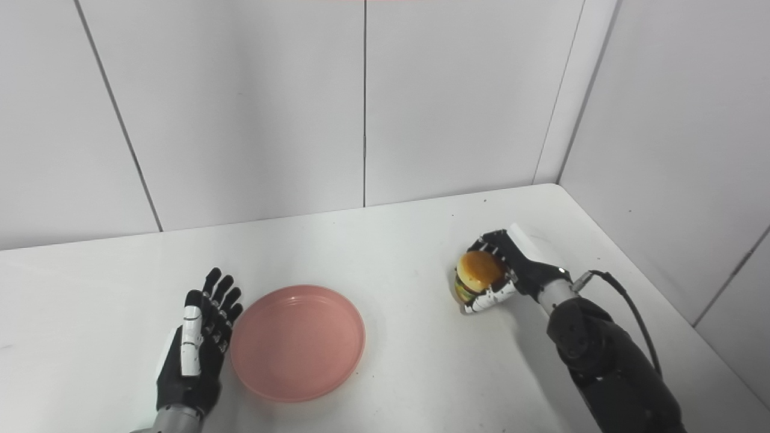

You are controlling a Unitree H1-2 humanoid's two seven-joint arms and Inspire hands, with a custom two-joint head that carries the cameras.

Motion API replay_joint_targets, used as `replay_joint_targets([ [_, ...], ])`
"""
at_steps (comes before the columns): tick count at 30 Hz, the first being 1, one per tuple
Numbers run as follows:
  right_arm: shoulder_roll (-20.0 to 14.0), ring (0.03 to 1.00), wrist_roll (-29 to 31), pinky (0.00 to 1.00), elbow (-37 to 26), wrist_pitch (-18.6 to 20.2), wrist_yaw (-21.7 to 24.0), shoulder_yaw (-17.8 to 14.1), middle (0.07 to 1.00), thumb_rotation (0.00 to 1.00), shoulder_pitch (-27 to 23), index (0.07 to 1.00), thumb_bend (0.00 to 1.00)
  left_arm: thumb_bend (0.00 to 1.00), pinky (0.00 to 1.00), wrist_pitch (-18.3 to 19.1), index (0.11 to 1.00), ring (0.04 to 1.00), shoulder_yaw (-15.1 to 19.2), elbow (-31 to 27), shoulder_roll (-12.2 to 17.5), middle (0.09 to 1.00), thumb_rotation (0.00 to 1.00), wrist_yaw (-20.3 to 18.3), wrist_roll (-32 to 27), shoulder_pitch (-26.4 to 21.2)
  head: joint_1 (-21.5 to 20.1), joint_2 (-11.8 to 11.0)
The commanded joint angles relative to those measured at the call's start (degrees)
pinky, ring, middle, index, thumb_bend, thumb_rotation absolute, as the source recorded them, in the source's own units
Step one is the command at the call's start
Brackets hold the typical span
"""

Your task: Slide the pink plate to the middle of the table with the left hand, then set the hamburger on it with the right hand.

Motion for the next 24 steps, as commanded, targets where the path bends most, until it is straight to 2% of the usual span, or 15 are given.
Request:
replay_joint_targets([
  [1, -0.18, 0.455, 0.45, 0.4, -3.83, -2.41, -1.78, -1.14, 0.461, 0.0, -1.97, 0.513, 0.53, 0.66, 0.99, -0.07, 0.963, 0.968, 0.22, 1.13, -0.56, 0.972, 1.0, 0.17, 0.28, 1.99, 1.4, 0.28],
  [4, 0.64, 0.442, 0.17, 0.39, -6.68, -1.74, -1.17, -0.78, 0.457, 0.0, -2.58, 0.516, 0.53, 0.66, 0.98, -0.63, 0.961, 0.967, 0.4, 1.64, -1.38, 0.968, 1.0, 0.4, -0.04, 1.85, 2.85, 0.42],
  [6, 1.73, 0.433, 0.18, 0.38, -9.24, -2.24, -0.75, -0.11, 0.452, 0.0, -3.38, 0.519, 0.53, 0.67, 0.99, 0.25, 0.959, 0.965, 0.16, 1.5, -2.05, 0.967, 1.0, 1.03, 0.55, 1.75, 4.98, 0.56],
  [10, 3.21, 0.444, 2.17, 0.38, -10.79, -5.76, 0.5, 1.44, 0.458, 0.0, -5.05, 0.516, 0.53, 0.66, 1.0, 1.97, 0.981, 0.991, -0.73, 0.19, -2.38, 0.992, 1.0, 0.51, 0.66, 2.18, 7.02, 0.75],
  [18, 6.87, 0.401, 3.14, 0.34, -16.78, -3.24, 9.05, 7.51, 0.441, 0.0, -9.45, 0.522, 0.52, 0.63, 1.0, -0.03, 0.986, 0.987, -1.33, 1.25, -4.87, 0.995, 1.0, 2.74, 2.7, 2.45, 14.61, 1.08],
  [24, 9.91, 0.412, 3.28, 0.35, -16.32, -3.9, 13.1, 11.27, 0.443, 0.0, -11.56, 0.523, 0.52, 0.58, 0.99, -1.42, 0.983, 0.977, -2.3, 1.81, -6.37, 0.99, 1.0, 5.66, 5.34, 2.37, 18.4, 1.27],
])
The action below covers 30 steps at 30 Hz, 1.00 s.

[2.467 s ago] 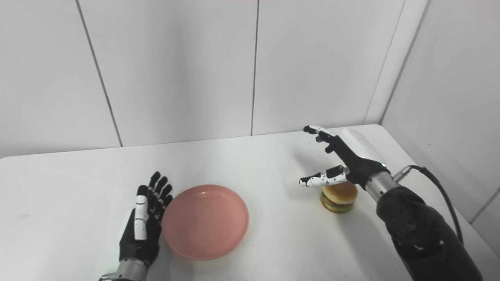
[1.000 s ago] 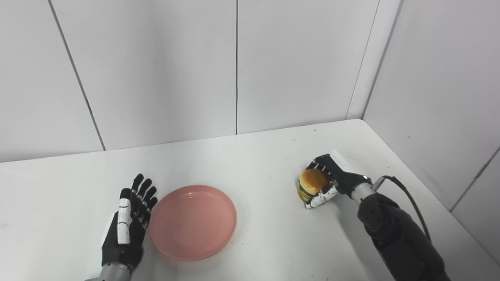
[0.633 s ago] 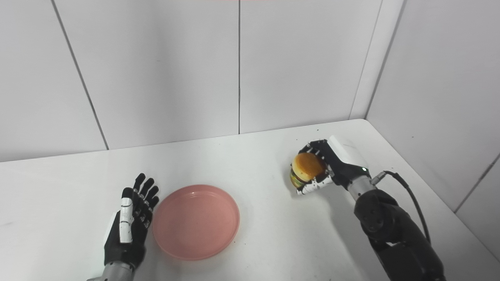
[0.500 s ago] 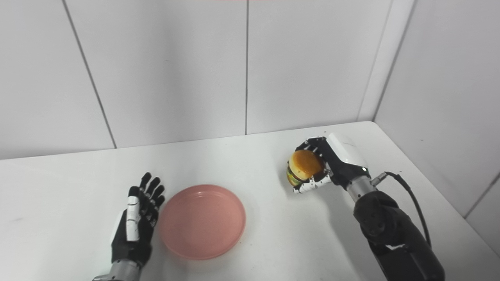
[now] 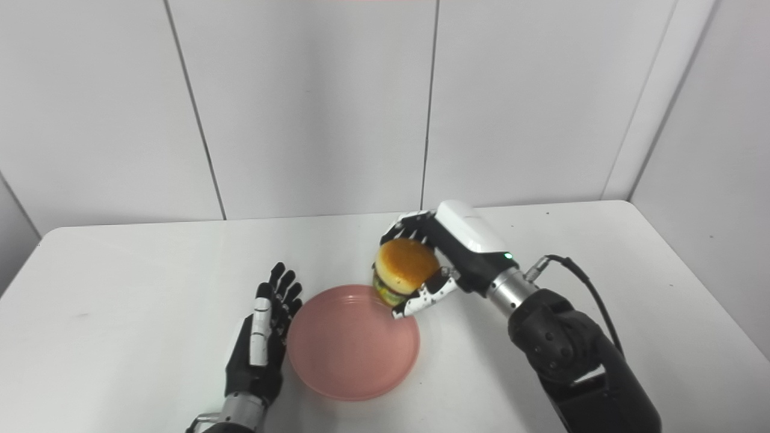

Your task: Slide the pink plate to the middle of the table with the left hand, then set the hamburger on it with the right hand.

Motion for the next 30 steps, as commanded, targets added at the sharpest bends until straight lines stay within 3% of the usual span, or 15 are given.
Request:
replay_joint_targets([
  [1, 0.72, 0.414, 0.13, 0.35, -0.69, -0.87, 0.66, 0.75, 0.443, 0.0, -3.22, 0.524, 0.52, 0.57, 0.98, -0.68, 0.985, 0.98, -0.46, 1.86, -3.14, 0.992, 1.0, 1.39, 0.96, 1.24, 0.96, 0.06],
  [7, 2.11, 0.404, 0.0, 0.33, 2.16, -2.48, 2.65, 3.07, 0.441, 0.0, -3.98, 0.52, 0.52, 0.57, 0.97, -1.52, 0.986, 0.986, -1.44, 2.68, -3.53, 0.993, 1.0, 3.06, 2.21, 0.92, 2.96, -0.03],
  [16, 2.88, 0.377, -2.4, 0.31, 7.95, -7.43, 1.26, 5.17, 0.425, 0.0, -3.37, 0.522, 0.52, 0.6, 0.98, -4.42, 0.979, 0.994, -2.46, 5.43, -3.21, 0.992, 1.0, 4.73, 3.61, -0.35, 3.65, 0.09],
  [21, 3.24, 0.393, -4.66, 0.32, 10.33, -6.93, 1.89, 6.56, 0.432, 0.0, -3.76, 0.525, 0.52, 0.61, 0.98, -4.61, 0.975, 0.992, -2.49, 5.94, -3.27, 0.988, 1.0, 4.98, 3.33, -0.7, 3.67, 0.08],
  [30, 3.56, 0.418, -5.52, 0.35, 14.35, -9.65, 1.55, 8.09, 0.444, 0.0, -4.4, 0.525, 0.52, 0.62, 0.97, -4.51, 0.977, 0.986, -2.51, 5.86, -3.11, 0.986, 1.0, 5.08, 3.25, -0.61, 3.05, 0.07],
])
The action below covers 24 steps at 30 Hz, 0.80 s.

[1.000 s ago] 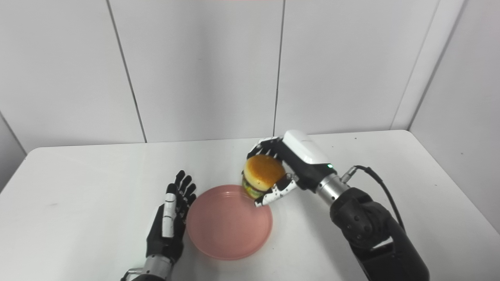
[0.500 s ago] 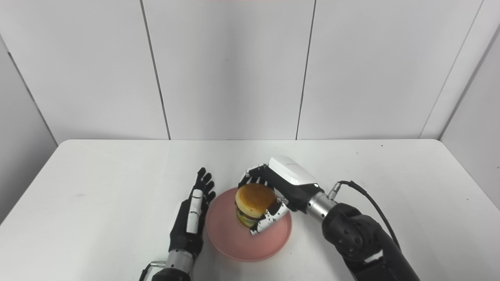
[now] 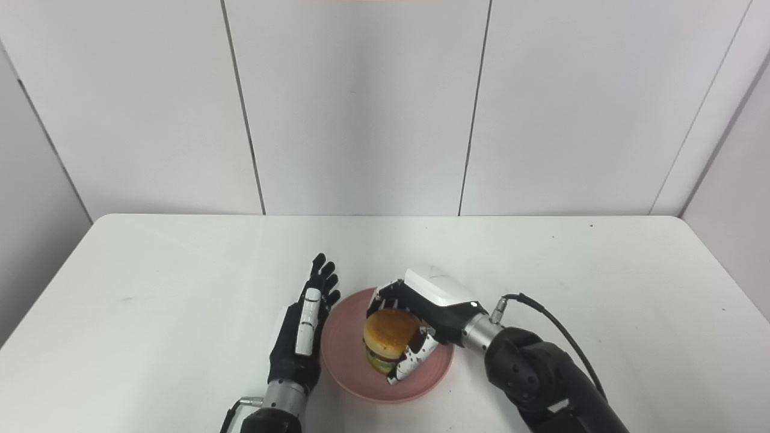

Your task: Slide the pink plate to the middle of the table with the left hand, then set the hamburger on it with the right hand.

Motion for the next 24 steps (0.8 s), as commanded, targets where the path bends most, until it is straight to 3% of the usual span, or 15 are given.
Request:
replay_joint_targets([
  [1, -0.12, 0.421, -0.01, 0.35, -0.41, -3.57, -1.49, -0.25, 0.444, 0.0, -2.77, 0.526, 0.52, 0.61, 0.97, -0.78, 0.976, 0.986, -0.16, 1.42, -2.54, 0.986, 1.0, 0.29, 0.47, 1.84, -0.02, 0.11],
  [4, -0.23, 0.516, -0.97, 0.5, 0.03, -4.93, -2.5, -0.13, 0.473, 0.0, -2.28, 0.517, 0.52, 0.61, 0.98, -0.03, 0.976, 0.989, -0.35, 0.68, -2.33, 0.985, 1.0, 0.25, 0.74, 2.14, -0.19, 0.12],
  [8, 0.53, 0.715, -2.01, 0.67, -2.41, -4.39, -3.75, -0.76, 0.751, 0.24, -0.45, 0.78, 0.67, 0.58, 0.96, -1.35, 0.974, 0.978, -0.17, 0.87, -2.6, 0.981, 1.0, 0.58, 0.64, 2.19, -0.34, 0.29],
  [12, 0.61, 0.86, -1.8, 0.78, -5.38, -2.87, -2.54, -1.13, 0.877, 0.41, 0.59, 0.873, 0.67, 0.57, 0.95, -1.1, 0.981, 0.984, -0.15, 0.6, -2.31, 0.986, 1.0, -0.2, -0.09, 2.24, -0.46, 0.23],
  [15, 0.43, 0.904, -2.37, 0.85, -6.06, -3.66, -2.85, -1.1, 0.918, 0.47, 0.85, 0.898, 0.66, 0.57, 0.96, -1.34, 0.989, 0.993, 0.11, 0.55, -2.23, 0.995, 1.0, -0.99, -1.24, 2.32, -0.77, 0.26],
  [17, 0.27, 0.981, -3.22, 0.97, -6.86, -3.57, -2.9, -1.05, 0.985, 0.53, 1.05, 0.917, 0.67, 0.57, 0.95, -1.35, 0.987, 0.99, 0.36, 0.36, -2.33, 0.993, 1.0, -1.32, -1.96, 2.5, -0.95, 0.26],
  [24, 0.9, 1.0, -3.55, 1.0, -8.28, -3.85, -4.32, -2.23, 1.0, 0.5, 2.31, 0.933, 0.71, 0.58, 0.97, 0.7, 0.986, 0.995, 0.42, -1.18, -1.94, 0.993, 1.0, -1.0, -1.73, 3.09, -2.02, 0.02],
])
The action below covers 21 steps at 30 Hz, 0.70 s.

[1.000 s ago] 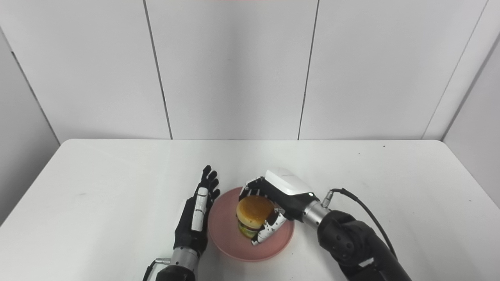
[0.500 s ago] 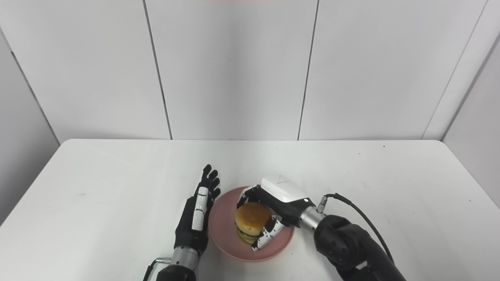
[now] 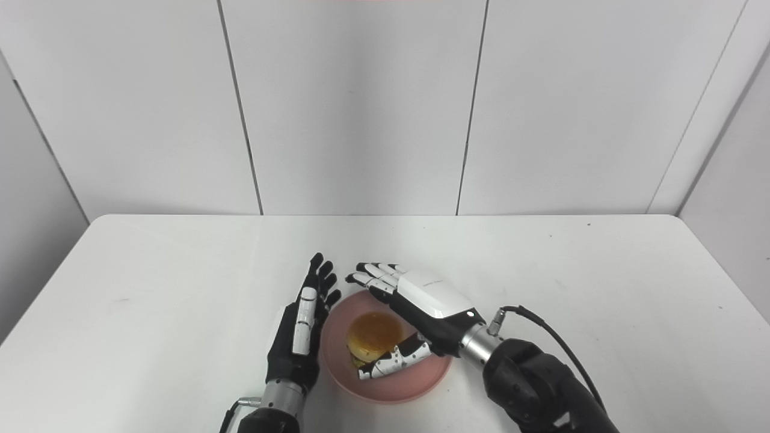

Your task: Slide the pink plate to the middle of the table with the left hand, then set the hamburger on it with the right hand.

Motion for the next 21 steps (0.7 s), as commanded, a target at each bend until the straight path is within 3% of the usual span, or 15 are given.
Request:
replay_joint_targets([
  [1, 0.8, 1.0, 0.59, 1.0, -2.48, -0.94, -2.47, -1.66, 1.0, 0.48, -0.54, 0.946, 0.72, 0.57, 0.97, 0.44, 0.982, 0.993, 0.03, -0.18, -2.0, 0.99, 1.0, -0.03, 0.17, 2.66, 0.0, 0.02],
  [4, 3.37, 1.0, 4.97, 0.99, -2.05, -2.03, -6.4, -5.23, 1.0, 0.45, 1.81, 0.989, 0.73, 0.58, 0.97, 0.21, 0.985, 0.994, -0.01, -0.16, -1.55, 0.991, 1.0, -0.05, 0.54, 2.71, -0.19, -0.19],
  [7, 6.85, 1.0, 10.43, 0.96, 0.78, -4.87, -11.71, -9.46, 1.0, 0.61, 4.54, 0.999, 0.72, 0.57, 0.98, -0.53, 0.99, 0.999, 0.02, 0.02, -1.1, 0.997, 1.0, -0.16, 0.73, 2.7, -0.27, -0.31],
  [10, 9.64, 1.0, 14.24, 0.99, 1.88, -6.07, -14.35, -11.99, 1.0, 0.82, 6.33, 1.0, 0.68, 0.57, 0.98, -0.78, 0.99, 0.995, 0.13, 0.06, -0.96, 0.997, 1.0, 0.12, 1.07, 2.78, -0.36, -0.39],
  [12, 10.68, 1.0, 16.45, 1.0, 2.85, -6.71, -15.12, -13.0, 1.0, 0.87, 6.7, 1.0, 0.64, 0.58, 0.99, -0.92, 0.992, 0.999, 0.34, 0.07, -0.97, 1.0, 1.0, 0.05, 0.75, 2.86, -0.56, -0.42],
  [14, 12.31, 1.0, 18.81, 1.0, 4.41, -7.77, -16.89, -14.54, 1.0, 0.9, 7.16, 1.0, 0.63, 0.58, 0.99, -1.2, 0.991, 1.0, 0.53, 0.11, -1.01, 0.999, 1.0, 0.14, 0.68, 2.92, -0.91, -0.47],
  [18, 15.13, 1.0, 25.63, 1.0, 7.17, -9.45, -17.91, -17.27, 1.0, 0.85, 8.01, 1.0, 0.66, 0.59, 1.0, -0.95, 0.992, 1.0, 0.85, -0.1, -1.15, 1.0, 1.0, 0.31, 0.54, 3.03, -1.88, -0.66],
  [21, 15.79, 1.0, 27.7, 1.0, 7.59, -9.36, -18.32, -18.25, 1.0, 0.9, 9.16, 1.0, 0.67, 0.6, 1.0, -0.79, 0.998, 1.0, 0.97, -0.31, -1.12, 1.0, 1.0, 0.01, 0.08, 3.11, -2.11, -0.81],
])
